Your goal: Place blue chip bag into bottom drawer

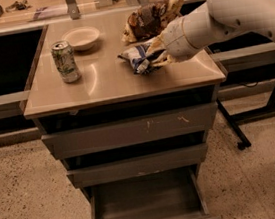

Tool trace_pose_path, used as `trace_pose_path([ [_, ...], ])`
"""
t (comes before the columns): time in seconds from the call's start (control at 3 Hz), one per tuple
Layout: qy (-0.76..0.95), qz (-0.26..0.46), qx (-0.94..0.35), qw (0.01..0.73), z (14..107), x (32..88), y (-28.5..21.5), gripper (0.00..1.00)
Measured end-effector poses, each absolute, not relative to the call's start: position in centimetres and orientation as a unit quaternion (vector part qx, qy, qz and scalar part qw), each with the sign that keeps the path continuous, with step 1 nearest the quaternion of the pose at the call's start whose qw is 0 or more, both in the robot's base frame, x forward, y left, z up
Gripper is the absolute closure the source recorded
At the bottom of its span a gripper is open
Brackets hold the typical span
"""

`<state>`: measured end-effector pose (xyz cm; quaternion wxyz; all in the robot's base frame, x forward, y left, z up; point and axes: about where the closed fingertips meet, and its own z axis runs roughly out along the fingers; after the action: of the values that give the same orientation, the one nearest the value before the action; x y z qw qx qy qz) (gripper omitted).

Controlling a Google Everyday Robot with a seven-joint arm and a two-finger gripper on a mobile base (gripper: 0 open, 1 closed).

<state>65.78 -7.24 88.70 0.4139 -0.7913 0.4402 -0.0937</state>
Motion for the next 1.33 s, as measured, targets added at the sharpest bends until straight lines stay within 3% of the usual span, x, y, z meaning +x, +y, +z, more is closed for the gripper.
trace_pose_path([
  [0.33,0.410,-0.096,-0.789,0.448,93.6,63.1,-7.6,1.00],
  [1.33,0.283,-0.073,-0.837,0.463,96.4,60.3,-7.2,1.00],
])
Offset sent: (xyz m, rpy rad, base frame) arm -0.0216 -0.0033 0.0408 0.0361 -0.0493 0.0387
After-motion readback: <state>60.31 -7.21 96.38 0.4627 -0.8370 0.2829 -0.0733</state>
